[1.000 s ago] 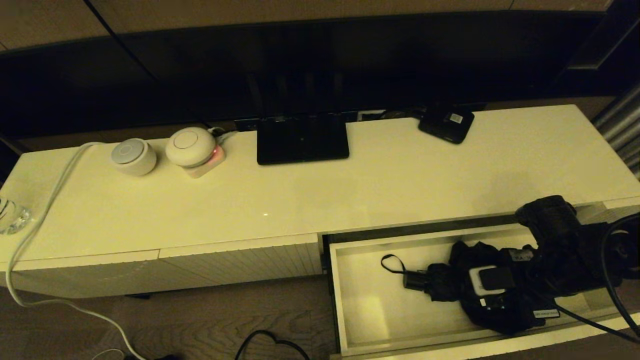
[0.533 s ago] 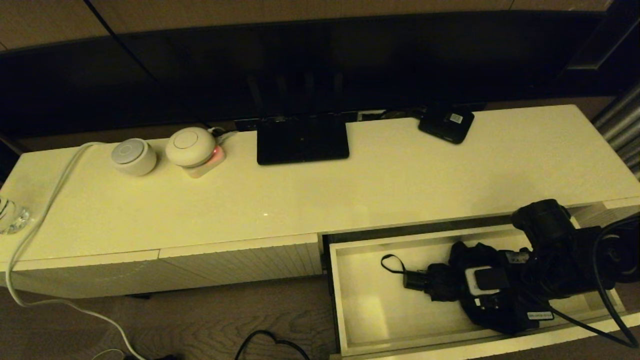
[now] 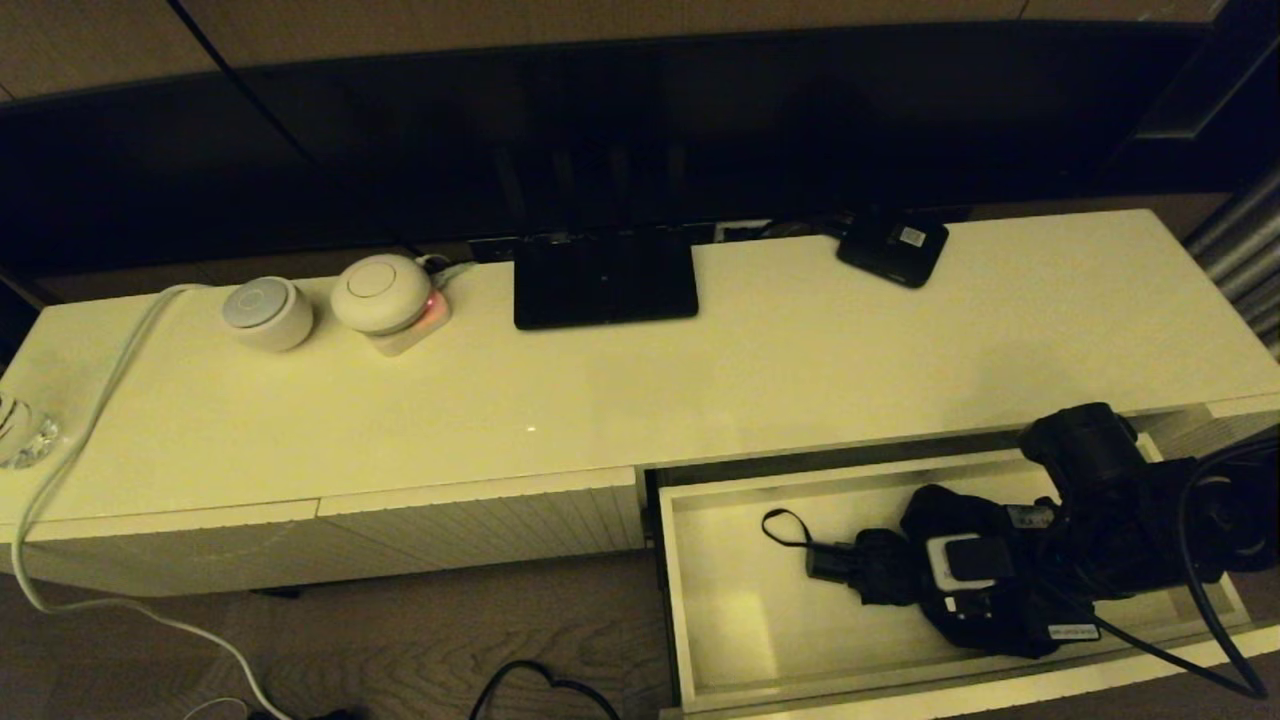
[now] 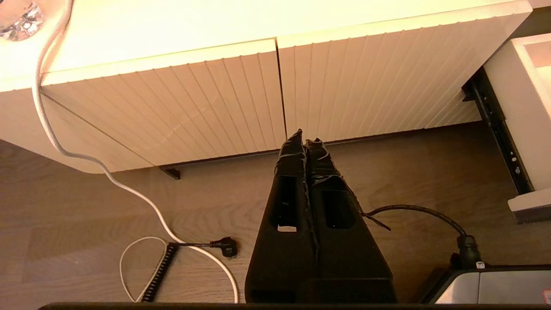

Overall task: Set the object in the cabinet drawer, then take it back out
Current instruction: Take the umbrella out of the drawer and put it on the table

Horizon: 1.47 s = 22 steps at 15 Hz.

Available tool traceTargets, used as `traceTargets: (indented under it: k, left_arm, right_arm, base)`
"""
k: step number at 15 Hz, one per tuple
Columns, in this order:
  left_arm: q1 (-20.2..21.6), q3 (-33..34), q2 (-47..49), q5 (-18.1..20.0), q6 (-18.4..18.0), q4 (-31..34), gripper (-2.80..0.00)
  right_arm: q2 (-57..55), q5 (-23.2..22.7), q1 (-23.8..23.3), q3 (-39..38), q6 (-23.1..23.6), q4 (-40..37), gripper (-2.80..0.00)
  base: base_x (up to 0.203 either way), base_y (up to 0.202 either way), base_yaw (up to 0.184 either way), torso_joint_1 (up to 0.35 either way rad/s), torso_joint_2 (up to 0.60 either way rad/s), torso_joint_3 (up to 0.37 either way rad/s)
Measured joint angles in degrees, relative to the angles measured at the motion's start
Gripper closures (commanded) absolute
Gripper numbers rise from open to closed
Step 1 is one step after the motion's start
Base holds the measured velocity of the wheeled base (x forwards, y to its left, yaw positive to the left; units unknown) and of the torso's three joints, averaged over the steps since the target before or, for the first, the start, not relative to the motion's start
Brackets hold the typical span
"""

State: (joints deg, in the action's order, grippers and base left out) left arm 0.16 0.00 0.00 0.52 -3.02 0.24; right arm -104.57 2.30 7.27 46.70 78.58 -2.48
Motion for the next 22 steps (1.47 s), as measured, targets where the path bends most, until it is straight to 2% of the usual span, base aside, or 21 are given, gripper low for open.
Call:
traceTargets:
  k: [3,9,15,22]
  left_arm:
    - [0.0,0.0,0.0,0.0,0.0,0.0,0.00]
    - [0.0,0.0,0.0,0.0,0.0,0.0,0.00]
    - [0.0,0.0,0.0,0.0,0.0,0.0,0.00]
    - [0.0,0.0,0.0,0.0,0.0,0.0,0.00]
  right_arm:
    - [0.5,-0.1,0.0,-0.5,-0.1,1.1,0.00]
    - [7.1,-2.8,-0.2,-5.6,-0.2,8.2,0.00]
    - [22.1,-2.6,-0.3,-12.7,0.1,11.5,0.00]
    - [39.6,-1.2,-0.5,-14.1,0.4,11.9,0.00]
  base:
    - [0.000,0.000,0.000,0.000,0.00,0.000]
    - [0.000,0.000,0.000,0.000,0.00,0.000]
    - [0.000,0.000,0.000,0.000,0.00,0.000]
    - [0.000,0.000,0.000,0.000,0.00,0.000]
